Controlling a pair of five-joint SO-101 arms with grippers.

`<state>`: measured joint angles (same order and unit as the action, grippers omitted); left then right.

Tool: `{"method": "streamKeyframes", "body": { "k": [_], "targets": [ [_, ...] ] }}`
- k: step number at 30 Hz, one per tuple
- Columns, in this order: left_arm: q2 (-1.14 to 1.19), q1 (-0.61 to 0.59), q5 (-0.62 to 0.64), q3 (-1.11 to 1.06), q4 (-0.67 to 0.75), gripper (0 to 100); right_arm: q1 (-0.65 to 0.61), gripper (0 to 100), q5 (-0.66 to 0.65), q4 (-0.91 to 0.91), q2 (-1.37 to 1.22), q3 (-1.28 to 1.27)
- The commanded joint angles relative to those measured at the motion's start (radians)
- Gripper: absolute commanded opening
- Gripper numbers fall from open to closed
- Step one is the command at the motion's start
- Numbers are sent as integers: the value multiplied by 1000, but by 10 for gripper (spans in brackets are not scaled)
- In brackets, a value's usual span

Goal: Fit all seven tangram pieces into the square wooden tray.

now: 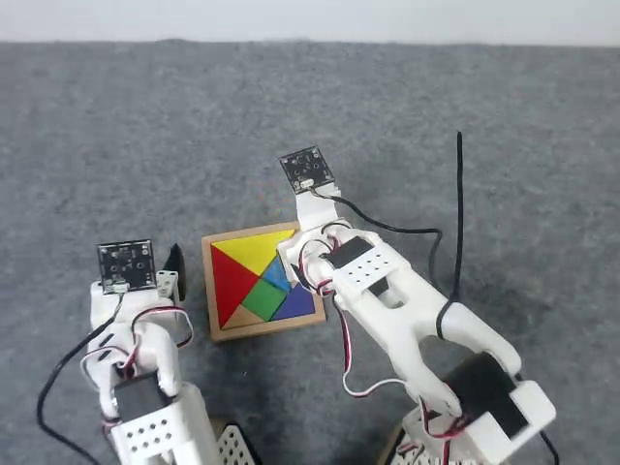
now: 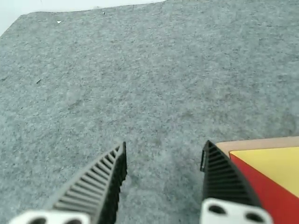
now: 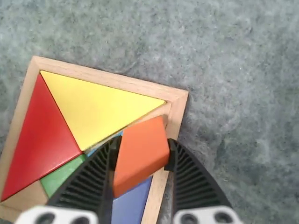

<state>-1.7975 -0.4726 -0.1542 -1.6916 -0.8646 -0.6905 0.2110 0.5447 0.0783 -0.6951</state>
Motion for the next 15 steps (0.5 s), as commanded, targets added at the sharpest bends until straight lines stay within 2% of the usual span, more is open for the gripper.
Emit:
{"method": "streamKeyframes", "body": {
  "k": [1,7,15],
  "targets": [
    [-23,-8,-6,10,3,250,-19,7,-18,16,7,48],
    [-23,-8,-6,10,5,250,-19,62,-18,12,7,48],
    [-23,-8,-8,10,5,250,-19,66,-18,16,7,46]
  ]
}}
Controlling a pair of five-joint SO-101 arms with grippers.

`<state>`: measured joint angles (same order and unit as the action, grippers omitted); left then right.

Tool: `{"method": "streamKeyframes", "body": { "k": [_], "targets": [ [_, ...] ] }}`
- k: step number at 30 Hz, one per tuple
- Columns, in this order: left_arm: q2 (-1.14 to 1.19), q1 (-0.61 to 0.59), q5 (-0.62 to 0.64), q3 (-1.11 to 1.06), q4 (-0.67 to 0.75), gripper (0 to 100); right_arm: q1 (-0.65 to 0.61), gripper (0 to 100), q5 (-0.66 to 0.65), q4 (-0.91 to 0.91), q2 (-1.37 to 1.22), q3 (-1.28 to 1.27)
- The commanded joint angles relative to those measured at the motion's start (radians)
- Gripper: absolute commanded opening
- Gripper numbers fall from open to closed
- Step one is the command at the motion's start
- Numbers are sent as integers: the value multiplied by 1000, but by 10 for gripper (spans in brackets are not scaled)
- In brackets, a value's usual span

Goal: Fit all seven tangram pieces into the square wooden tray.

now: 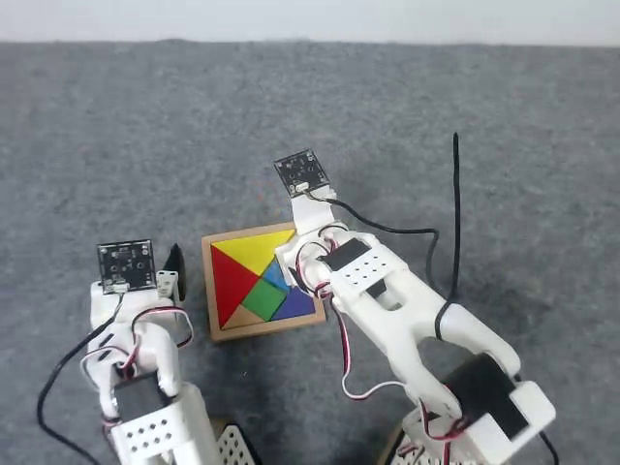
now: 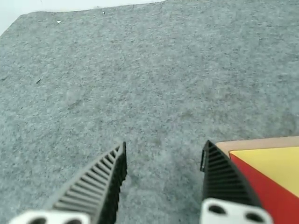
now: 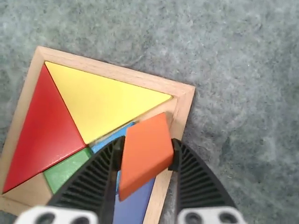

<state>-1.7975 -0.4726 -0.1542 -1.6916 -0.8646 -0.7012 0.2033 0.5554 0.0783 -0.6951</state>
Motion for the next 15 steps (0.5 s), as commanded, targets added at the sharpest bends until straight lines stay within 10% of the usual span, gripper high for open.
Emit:
{"method": "streamKeyframes", "body": {
  "k": [1,15],
  "targets": [
    [-23,-6,-9,10,3,250,-8,66,-11,5,7,46],
    [-23,-8,-6,10,5,250,-47,154,-12,54,7,49]
  ]
}}
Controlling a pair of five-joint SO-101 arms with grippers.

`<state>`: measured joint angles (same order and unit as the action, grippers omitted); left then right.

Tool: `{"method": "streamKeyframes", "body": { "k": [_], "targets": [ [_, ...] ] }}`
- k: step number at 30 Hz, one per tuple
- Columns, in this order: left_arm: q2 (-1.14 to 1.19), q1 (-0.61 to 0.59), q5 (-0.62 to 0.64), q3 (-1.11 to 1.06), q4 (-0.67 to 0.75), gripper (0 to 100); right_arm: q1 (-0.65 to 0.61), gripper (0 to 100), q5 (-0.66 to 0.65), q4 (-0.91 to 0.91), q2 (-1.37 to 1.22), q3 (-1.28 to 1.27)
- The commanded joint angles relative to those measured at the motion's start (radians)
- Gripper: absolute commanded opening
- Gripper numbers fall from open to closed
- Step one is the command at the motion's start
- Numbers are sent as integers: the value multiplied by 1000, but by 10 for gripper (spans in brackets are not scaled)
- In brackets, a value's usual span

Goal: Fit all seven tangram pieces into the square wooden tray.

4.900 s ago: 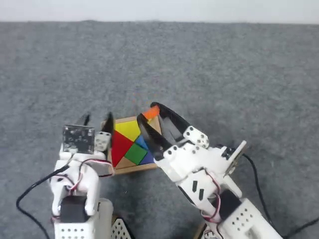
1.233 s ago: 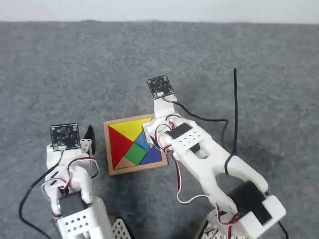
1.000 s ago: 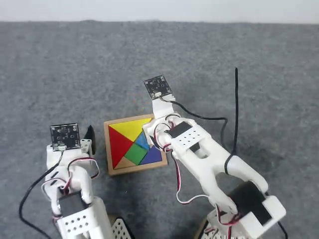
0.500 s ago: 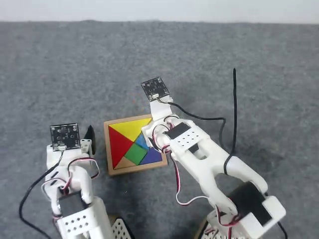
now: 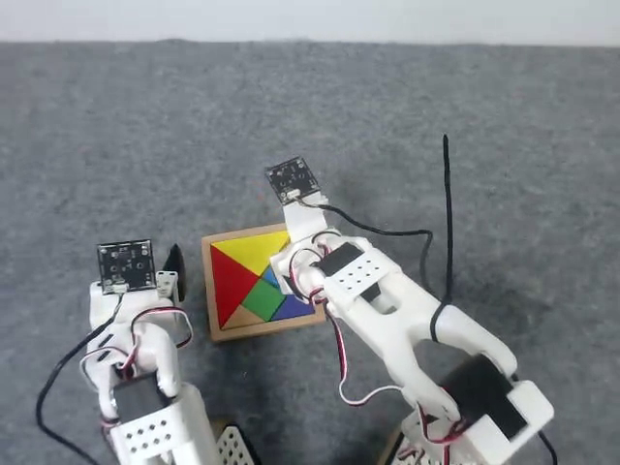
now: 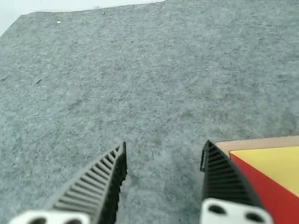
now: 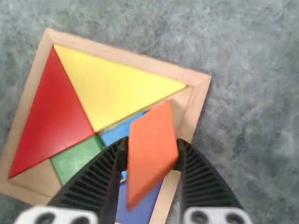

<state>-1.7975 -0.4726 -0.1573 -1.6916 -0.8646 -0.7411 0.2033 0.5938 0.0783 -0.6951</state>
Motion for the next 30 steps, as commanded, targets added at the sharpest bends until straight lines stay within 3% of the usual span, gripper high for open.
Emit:
{"method": "streamKeyframes", "body": {
  "k": [1,11,17,23,25,28,30],
  "targets": [
    [-23,-8,-3,10,5,250,-7,165,-11,16,7,49],
    [-23,-8,-5,10,5,250,-39,156,-11,18,10,46],
    [-23,-8,-6,10,5,250,22,155,-11,24,79,58],
    [-23,-8,-8,10,0,250,64,154,-11,142,216,55],
    [-23,-8,-8,10,-2,250,64,127,-11,193,248,55],
    [-23,-8,-9,10,-11,248,61,2,-11,220,262,54],
    [-23,-8,-38,10,-29,247,59,30,-11,213,262,32]
  ]
}}
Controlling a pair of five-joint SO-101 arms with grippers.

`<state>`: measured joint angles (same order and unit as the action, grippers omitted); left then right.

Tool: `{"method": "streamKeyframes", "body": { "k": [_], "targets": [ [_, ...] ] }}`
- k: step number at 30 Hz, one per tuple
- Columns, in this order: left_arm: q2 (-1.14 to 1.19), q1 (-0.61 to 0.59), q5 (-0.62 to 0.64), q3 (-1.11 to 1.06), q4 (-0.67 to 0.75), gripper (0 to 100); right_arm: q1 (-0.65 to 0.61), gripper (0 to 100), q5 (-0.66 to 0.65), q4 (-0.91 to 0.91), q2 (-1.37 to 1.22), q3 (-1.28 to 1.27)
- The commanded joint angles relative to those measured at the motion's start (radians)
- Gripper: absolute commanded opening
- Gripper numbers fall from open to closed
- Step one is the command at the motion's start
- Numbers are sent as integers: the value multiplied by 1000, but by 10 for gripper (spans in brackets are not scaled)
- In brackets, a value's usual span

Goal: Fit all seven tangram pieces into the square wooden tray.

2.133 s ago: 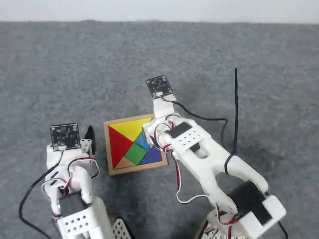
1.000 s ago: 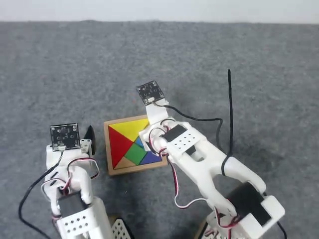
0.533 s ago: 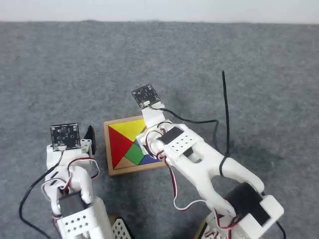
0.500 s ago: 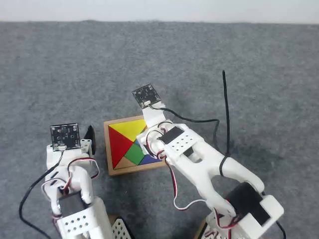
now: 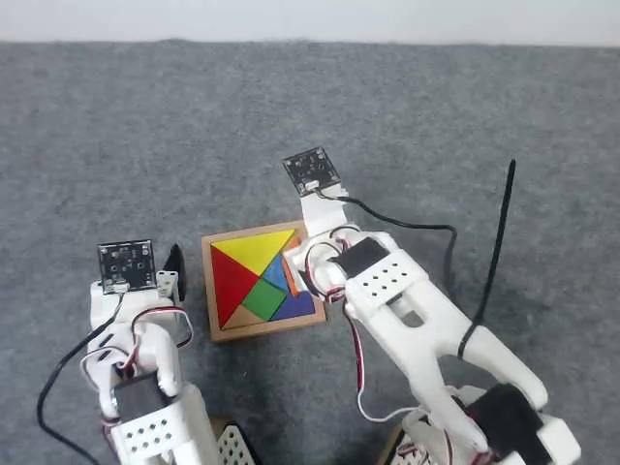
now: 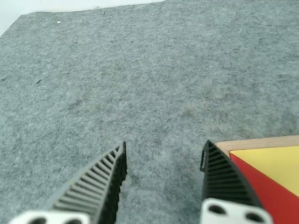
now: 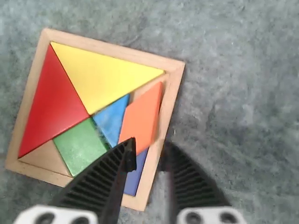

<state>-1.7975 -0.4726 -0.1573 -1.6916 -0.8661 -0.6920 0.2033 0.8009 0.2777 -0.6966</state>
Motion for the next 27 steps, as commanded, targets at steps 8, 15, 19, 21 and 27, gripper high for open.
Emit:
{"method": "streamKeyframes", "body": {
  "k": [8,15,19,21,27],
  "targets": [
    [-23,-11,-157,10,-106,246,-84,6,-6,-102,-45,-40],
    [-23,-57,-164,10,-112,246,-47,6,-5,-107,-306,107],
    [-23,-57,-164,10,-112,246,-38,6,-5,-99,-389,186],
    [-23,-58,-164,10,-114,246,-39,6,-5,-84,-381,192],
    [-23,-58,-164,10,-114,246,-10,6,-12,18,-220,173]
  ]
}}
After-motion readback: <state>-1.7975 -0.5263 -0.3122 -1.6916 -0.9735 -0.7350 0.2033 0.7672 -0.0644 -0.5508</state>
